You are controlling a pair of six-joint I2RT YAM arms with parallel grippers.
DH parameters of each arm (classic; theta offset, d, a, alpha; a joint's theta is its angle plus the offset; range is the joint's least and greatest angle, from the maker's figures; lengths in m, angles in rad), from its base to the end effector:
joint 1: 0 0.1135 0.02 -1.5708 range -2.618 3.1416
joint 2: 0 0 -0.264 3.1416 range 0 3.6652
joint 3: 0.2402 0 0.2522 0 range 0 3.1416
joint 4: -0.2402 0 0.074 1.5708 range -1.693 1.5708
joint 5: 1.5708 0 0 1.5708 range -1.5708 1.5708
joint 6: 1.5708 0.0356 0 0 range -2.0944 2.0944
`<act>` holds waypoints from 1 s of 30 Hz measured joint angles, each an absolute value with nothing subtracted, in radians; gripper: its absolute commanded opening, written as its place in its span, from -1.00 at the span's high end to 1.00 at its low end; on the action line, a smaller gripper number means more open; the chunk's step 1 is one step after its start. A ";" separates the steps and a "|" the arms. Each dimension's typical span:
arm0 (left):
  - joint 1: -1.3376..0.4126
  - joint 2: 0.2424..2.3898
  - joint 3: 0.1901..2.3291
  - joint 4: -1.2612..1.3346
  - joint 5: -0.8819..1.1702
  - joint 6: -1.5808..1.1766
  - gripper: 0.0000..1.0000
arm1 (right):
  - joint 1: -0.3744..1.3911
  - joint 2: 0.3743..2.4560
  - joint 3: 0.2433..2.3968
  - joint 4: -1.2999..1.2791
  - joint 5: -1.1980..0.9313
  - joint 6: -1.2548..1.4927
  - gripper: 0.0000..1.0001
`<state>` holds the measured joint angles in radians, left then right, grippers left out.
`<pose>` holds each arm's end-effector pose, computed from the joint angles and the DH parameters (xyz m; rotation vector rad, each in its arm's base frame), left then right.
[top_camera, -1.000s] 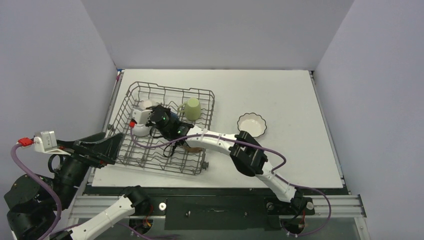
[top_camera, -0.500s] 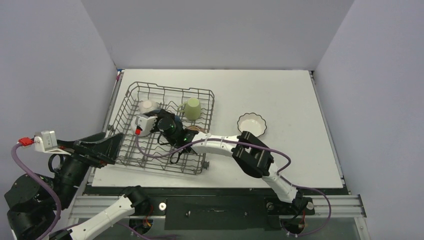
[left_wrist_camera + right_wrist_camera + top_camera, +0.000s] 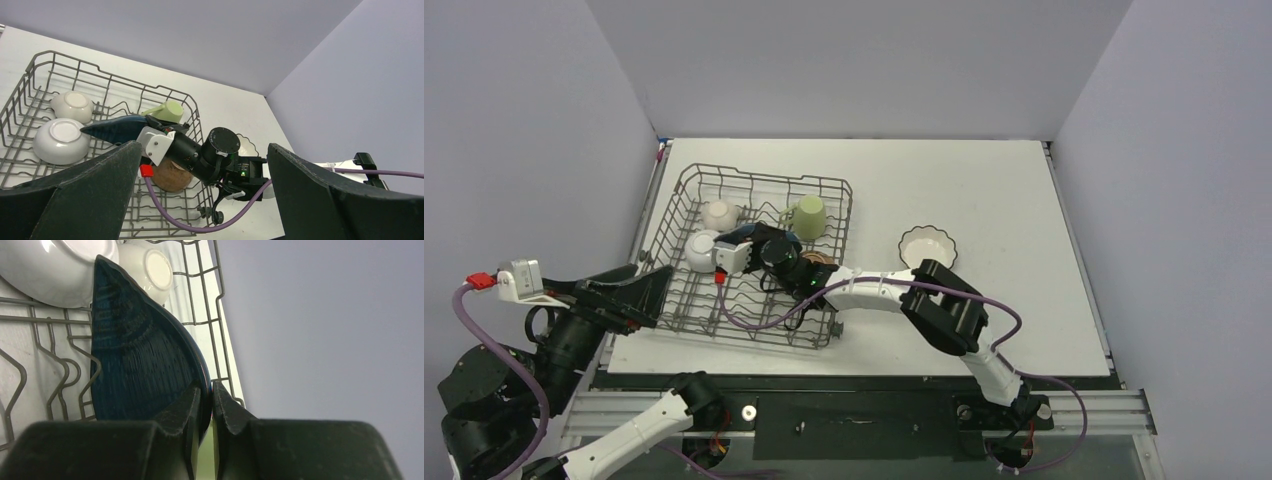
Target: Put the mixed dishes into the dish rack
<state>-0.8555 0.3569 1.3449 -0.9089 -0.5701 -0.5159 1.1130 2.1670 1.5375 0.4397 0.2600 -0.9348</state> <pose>-0.0111 0.0420 0.4515 -0.2111 1.5275 -0.6741 0.2327 0.4517 0.2158 -1.3925 1.0685 -0.0990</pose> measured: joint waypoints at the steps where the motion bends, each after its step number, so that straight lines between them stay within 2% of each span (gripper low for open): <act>1: -0.857 0.357 1.345 -0.909 -0.570 -0.516 -0.93 | 1.113 2.167 1.537 0.441 0.258 -0.942 0.79; 6: -0.859 0.357 1.344 -0.908 -0.572 -0.517 -0.93 | 1.112 2.167 1.537 0.439 0.244 -0.954 0.72; 10: -0.863 0.357 1.337 -0.908 -0.572 -0.520 -0.93 | 1.112 2.169 1.550 0.418 0.231 -0.936 0.58; 19: -0.865 0.357 1.335 -0.908 -0.572 -0.521 -0.93 | 1.106 2.172 1.574 0.357 0.200 -0.844 0.12; 22: -0.869 0.357 1.335 -0.908 -0.572 -0.521 -0.93 | 1.098 2.175 1.600 0.313 0.189 -0.796 -0.21; 27: -0.872 0.357 1.335 -0.908 -0.572 -0.521 -0.93 | 1.079 2.190 1.672 0.249 0.173 -0.741 -0.35; 30: -0.875 0.357 1.335 -0.908 -0.572 -0.521 -0.93 | 1.073 2.190 1.687 0.226 0.167 -0.719 -0.60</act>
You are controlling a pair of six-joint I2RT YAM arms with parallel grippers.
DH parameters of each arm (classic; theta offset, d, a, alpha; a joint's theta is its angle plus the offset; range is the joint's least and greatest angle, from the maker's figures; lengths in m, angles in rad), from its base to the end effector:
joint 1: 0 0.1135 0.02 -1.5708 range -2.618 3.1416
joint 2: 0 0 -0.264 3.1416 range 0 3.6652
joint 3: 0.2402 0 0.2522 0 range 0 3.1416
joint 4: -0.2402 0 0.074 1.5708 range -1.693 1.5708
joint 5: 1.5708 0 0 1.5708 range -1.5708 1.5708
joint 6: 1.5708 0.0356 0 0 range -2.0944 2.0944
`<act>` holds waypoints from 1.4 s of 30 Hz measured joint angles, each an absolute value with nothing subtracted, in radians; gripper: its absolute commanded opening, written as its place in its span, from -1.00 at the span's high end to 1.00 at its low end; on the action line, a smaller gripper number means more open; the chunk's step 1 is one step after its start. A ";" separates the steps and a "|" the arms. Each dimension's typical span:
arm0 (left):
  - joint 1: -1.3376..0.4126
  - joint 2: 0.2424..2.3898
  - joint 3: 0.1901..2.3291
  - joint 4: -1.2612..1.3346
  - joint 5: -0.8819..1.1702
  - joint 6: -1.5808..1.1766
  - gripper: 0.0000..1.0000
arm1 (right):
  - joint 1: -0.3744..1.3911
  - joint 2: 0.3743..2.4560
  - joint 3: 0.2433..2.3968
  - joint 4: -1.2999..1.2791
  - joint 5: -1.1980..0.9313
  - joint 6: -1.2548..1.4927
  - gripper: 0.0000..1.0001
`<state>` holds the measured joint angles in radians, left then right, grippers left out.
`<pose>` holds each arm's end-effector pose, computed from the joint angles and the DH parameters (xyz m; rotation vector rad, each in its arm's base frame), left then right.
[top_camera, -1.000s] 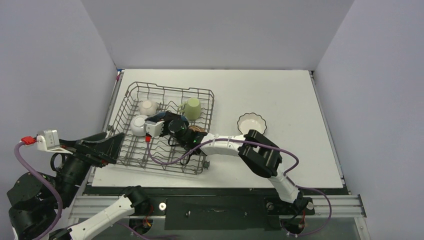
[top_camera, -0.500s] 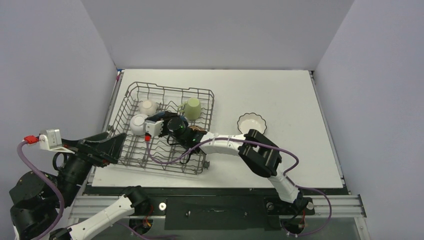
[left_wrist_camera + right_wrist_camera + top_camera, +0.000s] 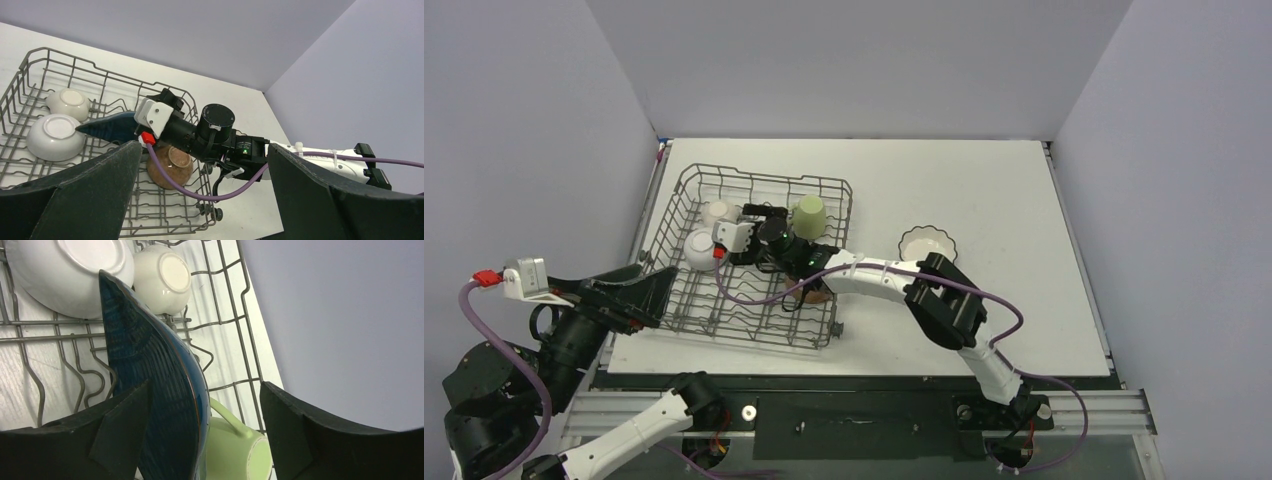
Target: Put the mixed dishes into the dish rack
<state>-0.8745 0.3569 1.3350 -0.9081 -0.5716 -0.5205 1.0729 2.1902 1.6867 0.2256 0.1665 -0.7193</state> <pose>-0.0087 0.0404 0.4497 -0.1985 1.5387 -0.6861 0.2543 0.4555 0.2329 -1.3660 1.2413 0.0932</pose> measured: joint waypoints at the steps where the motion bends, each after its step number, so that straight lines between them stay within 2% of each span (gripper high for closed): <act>1: -0.876 0.357 1.335 -0.908 -0.572 -0.521 -0.93 | 1.071 2.190 1.688 0.220 0.165 -0.714 -0.63; 17: -0.889 0.357 1.324 -0.908 -0.574 -0.521 -0.93 | 1.070 2.173 1.689 0.121 0.115 -0.612 -0.71; 25: -0.894 0.357 1.321 -0.907 -0.576 -0.525 -0.93 | 1.068 2.093 1.689 0.096 0.126 -0.546 -0.71; 32: -0.901 0.357 1.307 -0.907 -0.578 -0.542 -0.93 | 1.068 1.927 1.647 0.091 0.144 -0.474 -0.72; 42: -0.909 0.368 1.258 -0.878 -0.574 -0.571 -0.93 | 1.048 1.487 1.317 0.113 0.267 -0.230 -0.72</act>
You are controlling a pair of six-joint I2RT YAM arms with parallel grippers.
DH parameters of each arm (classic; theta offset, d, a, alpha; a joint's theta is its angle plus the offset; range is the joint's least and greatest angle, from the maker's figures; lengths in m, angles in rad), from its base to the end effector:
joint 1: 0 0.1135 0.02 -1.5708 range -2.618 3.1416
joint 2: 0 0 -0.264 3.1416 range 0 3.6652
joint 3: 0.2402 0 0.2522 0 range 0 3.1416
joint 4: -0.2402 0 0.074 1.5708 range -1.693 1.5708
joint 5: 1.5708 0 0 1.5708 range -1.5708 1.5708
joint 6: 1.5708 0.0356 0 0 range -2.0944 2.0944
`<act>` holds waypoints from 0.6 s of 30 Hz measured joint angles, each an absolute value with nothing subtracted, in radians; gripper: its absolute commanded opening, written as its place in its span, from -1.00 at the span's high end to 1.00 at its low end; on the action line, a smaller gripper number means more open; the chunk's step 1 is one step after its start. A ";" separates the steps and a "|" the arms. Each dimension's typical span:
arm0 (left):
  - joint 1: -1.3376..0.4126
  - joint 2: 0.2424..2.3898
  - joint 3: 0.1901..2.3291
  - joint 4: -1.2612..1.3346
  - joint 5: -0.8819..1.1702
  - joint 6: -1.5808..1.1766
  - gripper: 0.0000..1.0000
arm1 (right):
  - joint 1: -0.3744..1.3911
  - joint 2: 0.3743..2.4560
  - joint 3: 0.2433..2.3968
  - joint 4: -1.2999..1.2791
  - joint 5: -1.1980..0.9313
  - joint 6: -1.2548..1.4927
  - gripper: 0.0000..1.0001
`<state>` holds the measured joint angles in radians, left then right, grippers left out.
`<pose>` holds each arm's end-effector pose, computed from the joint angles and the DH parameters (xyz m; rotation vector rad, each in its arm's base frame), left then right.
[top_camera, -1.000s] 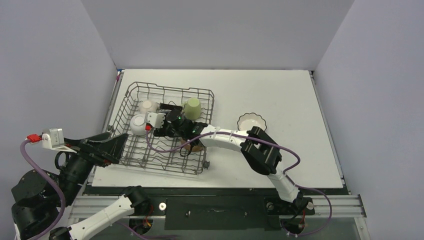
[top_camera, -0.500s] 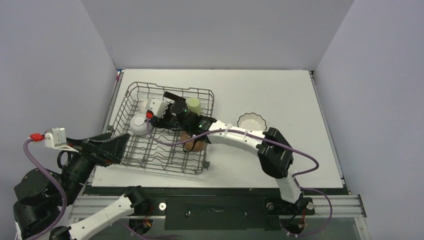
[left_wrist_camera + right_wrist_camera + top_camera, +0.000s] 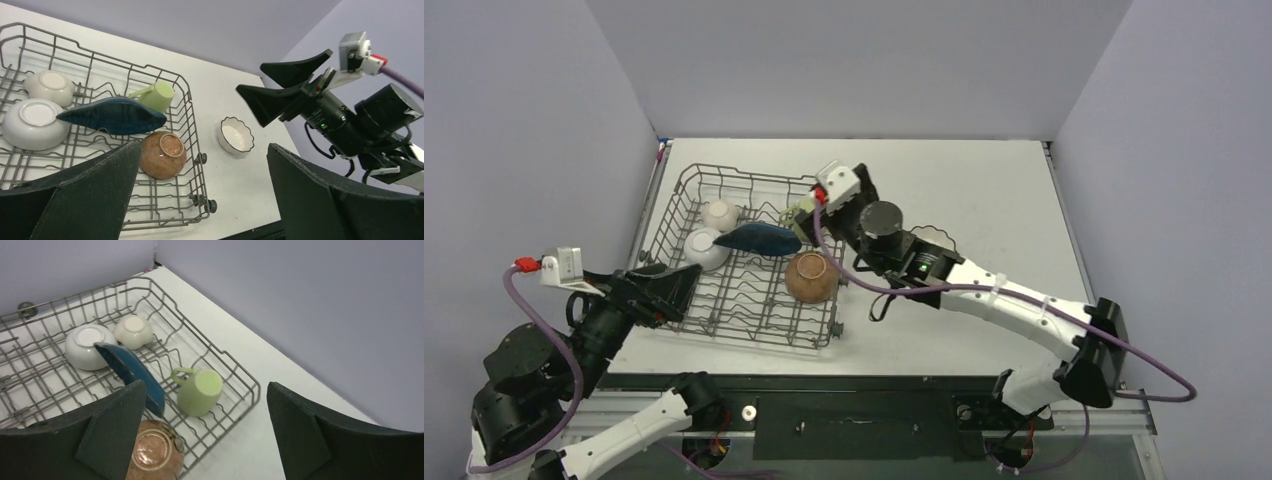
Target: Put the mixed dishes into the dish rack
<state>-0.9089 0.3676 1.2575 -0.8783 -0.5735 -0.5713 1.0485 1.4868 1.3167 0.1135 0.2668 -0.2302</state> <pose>0.0061 0.0236 0.4377 -0.1941 1.5946 -0.7150 0.1865 0.3052 0.3881 -0.8058 1.4297 0.4116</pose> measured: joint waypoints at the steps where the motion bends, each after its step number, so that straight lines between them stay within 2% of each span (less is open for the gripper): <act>1: -0.909 0.372 1.248 -0.871 -0.569 -0.576 -0.93 | 1.032 1.442 1.281 0.107 0.280 -0.187 -0.72; 6: -0.911 0.412 1.189 -0.833 -0.540 -0.613 -0.93 | 0.843 1.248 1.115 0.020 0.343 0.057 -0.73; 10: -0.911 0.473 1.147 -0.789 -0.496 -0.645 -0.93 | 0.603 1.139 0.986 -0.081 0.322 0.260 -0.73; 15: -0.913 0.567 1.113 -0.720 -0.434 -0.680 -0.93 | 0.262 1.100 0.836 -0.142 0.192 0.465 -0.72; 18: -0.915 0.627 1.105 -0.684 -0.397 -0.701 -0.93 | 0.123 1.167 0.812 -0.196 0.088 0.558 -0.57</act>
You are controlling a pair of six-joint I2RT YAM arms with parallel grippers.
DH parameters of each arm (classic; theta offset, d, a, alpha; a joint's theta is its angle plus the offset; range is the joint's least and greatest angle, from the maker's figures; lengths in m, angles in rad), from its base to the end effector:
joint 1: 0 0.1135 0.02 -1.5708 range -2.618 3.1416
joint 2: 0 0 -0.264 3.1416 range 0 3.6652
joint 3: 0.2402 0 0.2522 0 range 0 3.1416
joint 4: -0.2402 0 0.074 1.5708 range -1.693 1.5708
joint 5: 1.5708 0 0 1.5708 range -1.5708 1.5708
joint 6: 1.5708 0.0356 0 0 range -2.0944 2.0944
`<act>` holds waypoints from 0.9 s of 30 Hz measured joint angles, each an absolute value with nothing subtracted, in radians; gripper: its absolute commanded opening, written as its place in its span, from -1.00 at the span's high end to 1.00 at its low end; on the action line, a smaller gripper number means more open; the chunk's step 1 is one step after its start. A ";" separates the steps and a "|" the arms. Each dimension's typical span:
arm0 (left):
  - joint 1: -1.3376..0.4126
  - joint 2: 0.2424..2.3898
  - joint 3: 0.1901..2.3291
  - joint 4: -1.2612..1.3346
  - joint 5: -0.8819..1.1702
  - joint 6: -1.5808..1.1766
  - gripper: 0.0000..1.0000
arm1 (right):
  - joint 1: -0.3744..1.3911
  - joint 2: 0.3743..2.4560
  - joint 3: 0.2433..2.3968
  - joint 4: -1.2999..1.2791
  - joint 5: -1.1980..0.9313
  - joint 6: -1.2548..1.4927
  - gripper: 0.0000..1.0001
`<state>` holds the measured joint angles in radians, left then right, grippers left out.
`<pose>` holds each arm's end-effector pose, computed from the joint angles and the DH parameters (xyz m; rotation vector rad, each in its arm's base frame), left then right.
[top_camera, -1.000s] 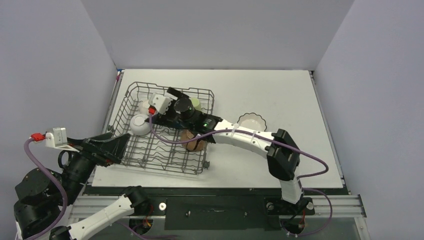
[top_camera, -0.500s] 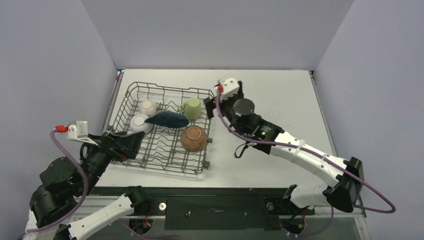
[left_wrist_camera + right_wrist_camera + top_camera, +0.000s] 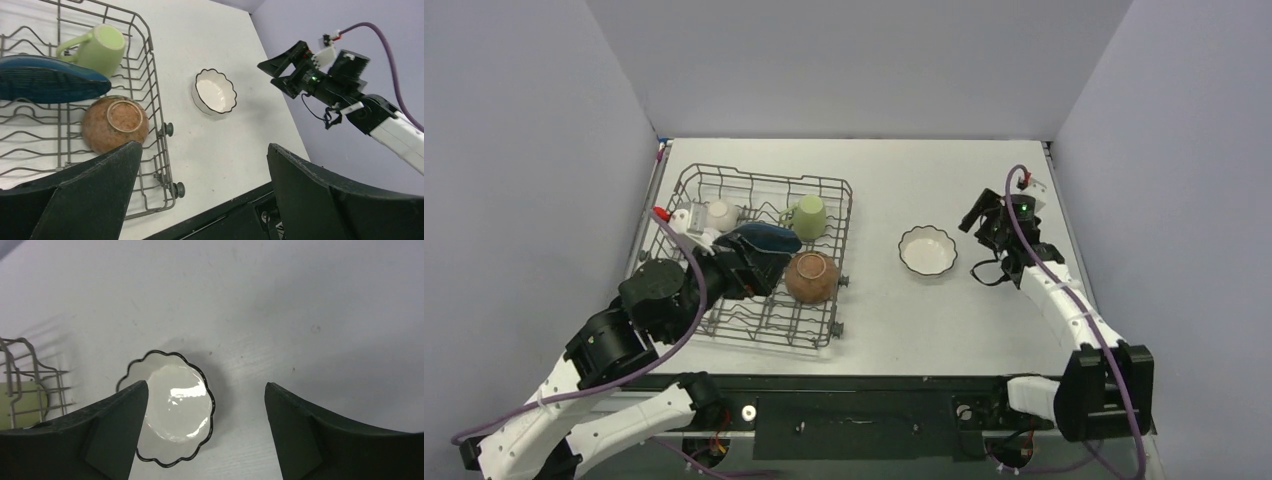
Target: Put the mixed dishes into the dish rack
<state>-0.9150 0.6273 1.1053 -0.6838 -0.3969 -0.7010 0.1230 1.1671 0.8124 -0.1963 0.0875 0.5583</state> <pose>0.0723 -0.0715 0.4126 -0.1008 1.8313 -0.8121 0.2585 0.0288 0.2702 0.5120 2.0729 0.3107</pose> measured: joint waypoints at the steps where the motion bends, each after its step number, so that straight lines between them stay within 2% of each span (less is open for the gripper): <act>1: -0.915 0.646 1.105 -0.675 -0.384 -0.706 -0.93 | 0.096 1.203 0.815 -0.205 0.052 0.580 -0.55; 5: -0.915 0.710 1.105 -0.638 -0.339 -0.733 -0.93 | 0.056 1.379 0.850 -0.255 -0.059 0.628 -0.52; 9: -0.915 0.750 1.105 -0.623 -0.306 -0.758 -0.93 | 0.083 1.472 0.853 -0.287 -0.096 0.651 -0.47; 19: -0.901 0.751 1.071 -0.610 -0.291 -0.842 -0.93 | 0.169 1.519 0.868 -0.290 -0.040 0.665 -0.06; 27: -0.895 0.725 1.056 -0.600 -0.290 -0.861 -0.93 | 0.244 1.520 0.868 -0.286 0.093 0.641 0.05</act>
